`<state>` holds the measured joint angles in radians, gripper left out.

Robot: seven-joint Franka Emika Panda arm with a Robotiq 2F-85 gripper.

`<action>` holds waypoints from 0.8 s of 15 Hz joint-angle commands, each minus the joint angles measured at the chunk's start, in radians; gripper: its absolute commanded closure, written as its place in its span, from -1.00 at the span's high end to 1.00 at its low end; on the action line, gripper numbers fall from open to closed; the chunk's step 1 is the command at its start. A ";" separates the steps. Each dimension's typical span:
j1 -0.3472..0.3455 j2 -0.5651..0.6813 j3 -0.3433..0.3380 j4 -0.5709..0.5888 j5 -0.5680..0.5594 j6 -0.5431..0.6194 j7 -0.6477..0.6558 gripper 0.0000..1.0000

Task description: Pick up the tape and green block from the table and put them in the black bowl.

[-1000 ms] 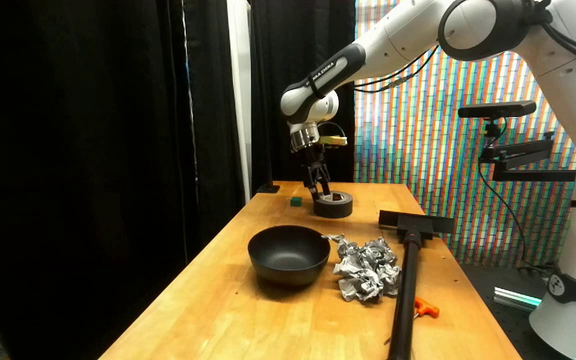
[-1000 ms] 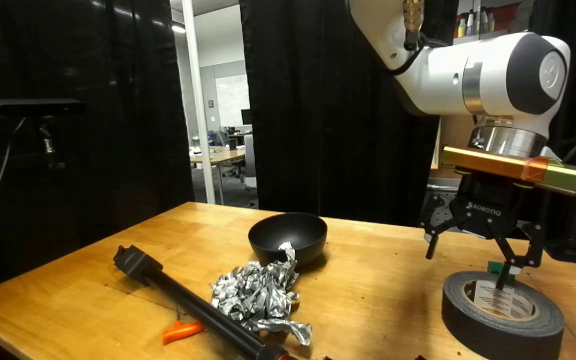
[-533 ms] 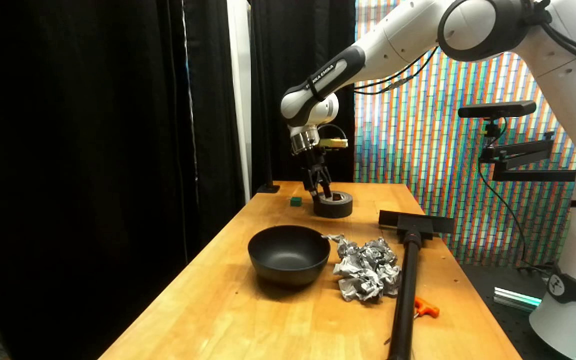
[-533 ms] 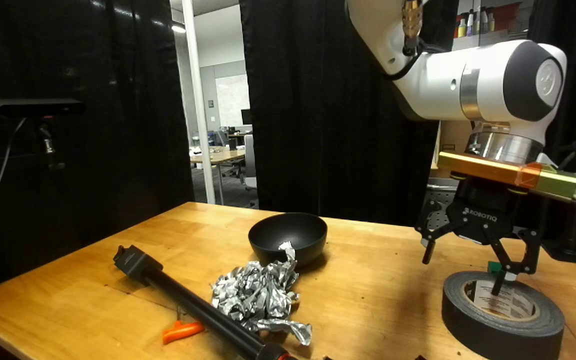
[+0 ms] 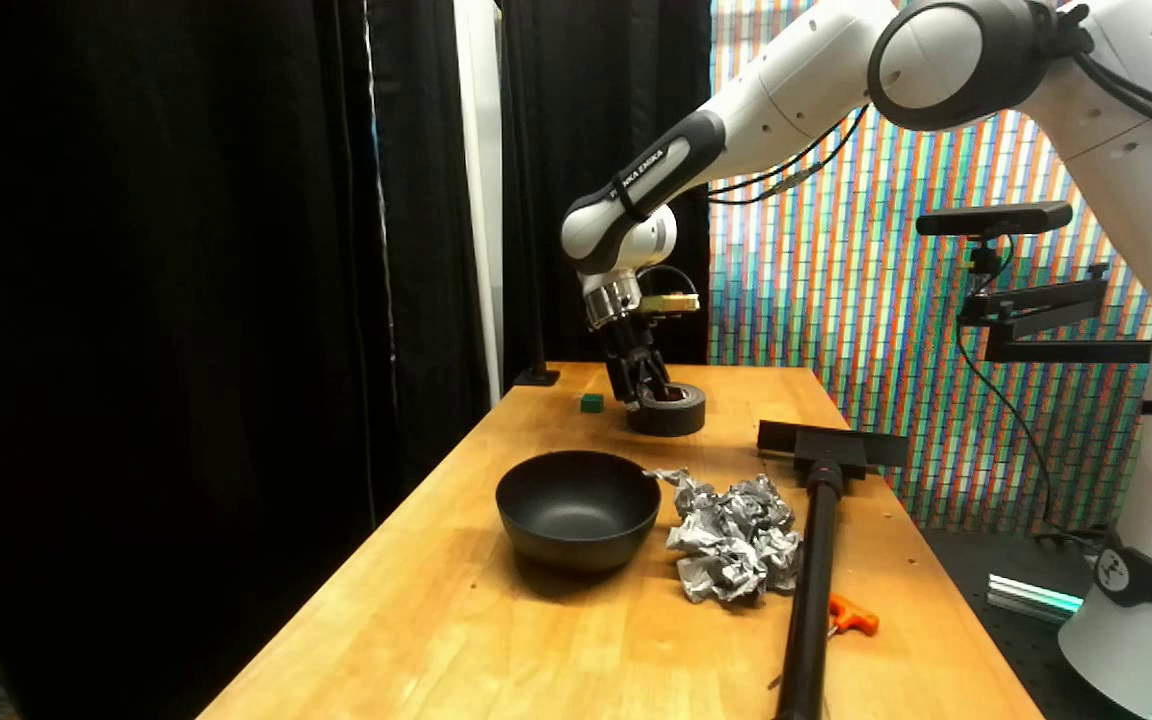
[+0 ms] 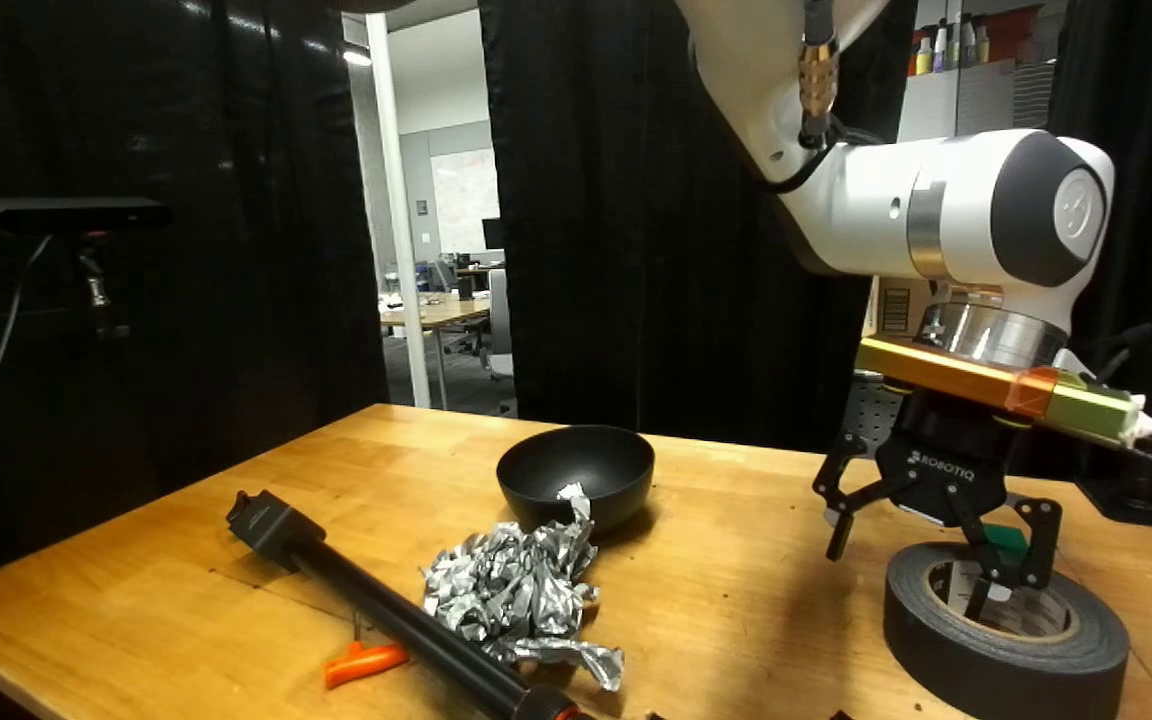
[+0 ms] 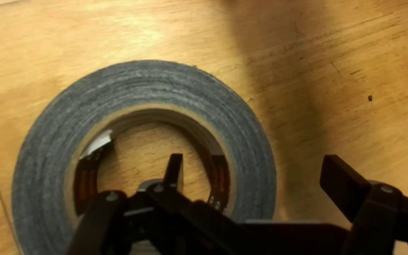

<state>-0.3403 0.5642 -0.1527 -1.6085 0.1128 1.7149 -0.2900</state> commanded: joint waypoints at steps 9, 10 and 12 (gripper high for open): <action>0.043 -0.058 0.002 -0.023 -0.067 -0.004 0.049 -0.73; 0.057 -0.068 0.004 -0.019 -0.079 -0.011 0.064 -0.82; 0.090 -0.089 0.011 -0.006 -0.082 -0.027 0.109 -0.83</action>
<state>-0.2960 0.5402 -0.1518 -1.6077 0.0605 1.7147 -0.2550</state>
